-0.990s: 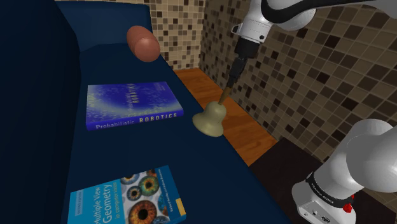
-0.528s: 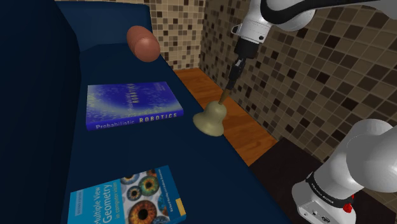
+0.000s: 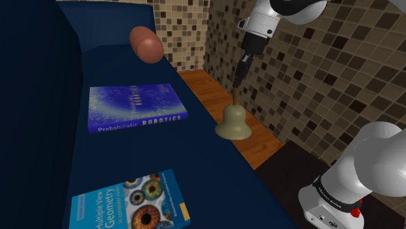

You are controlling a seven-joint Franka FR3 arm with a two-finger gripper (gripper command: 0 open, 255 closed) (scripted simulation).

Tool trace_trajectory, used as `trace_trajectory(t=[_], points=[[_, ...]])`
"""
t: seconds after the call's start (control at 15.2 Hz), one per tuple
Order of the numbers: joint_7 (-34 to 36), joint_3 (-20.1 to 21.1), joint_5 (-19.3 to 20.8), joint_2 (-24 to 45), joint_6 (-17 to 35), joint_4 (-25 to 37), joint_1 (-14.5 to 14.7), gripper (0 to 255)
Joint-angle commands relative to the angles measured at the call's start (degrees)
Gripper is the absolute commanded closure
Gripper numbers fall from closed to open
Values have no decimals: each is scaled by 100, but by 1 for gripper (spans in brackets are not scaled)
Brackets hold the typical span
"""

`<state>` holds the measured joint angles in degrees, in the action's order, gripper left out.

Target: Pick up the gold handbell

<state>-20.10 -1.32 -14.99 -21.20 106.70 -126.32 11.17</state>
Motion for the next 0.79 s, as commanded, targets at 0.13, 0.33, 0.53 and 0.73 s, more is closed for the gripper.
trace_trajectory(t=[0.13,0.33,0.53,0.73], points=[[74,-8,24,-19,-303,298,-3,255],[126,-15,39,-13,-525,531,-4,255],[177,-22,51,4,-747,774,-5,255],[196,-25,56,13,-832,871,-5,255]])
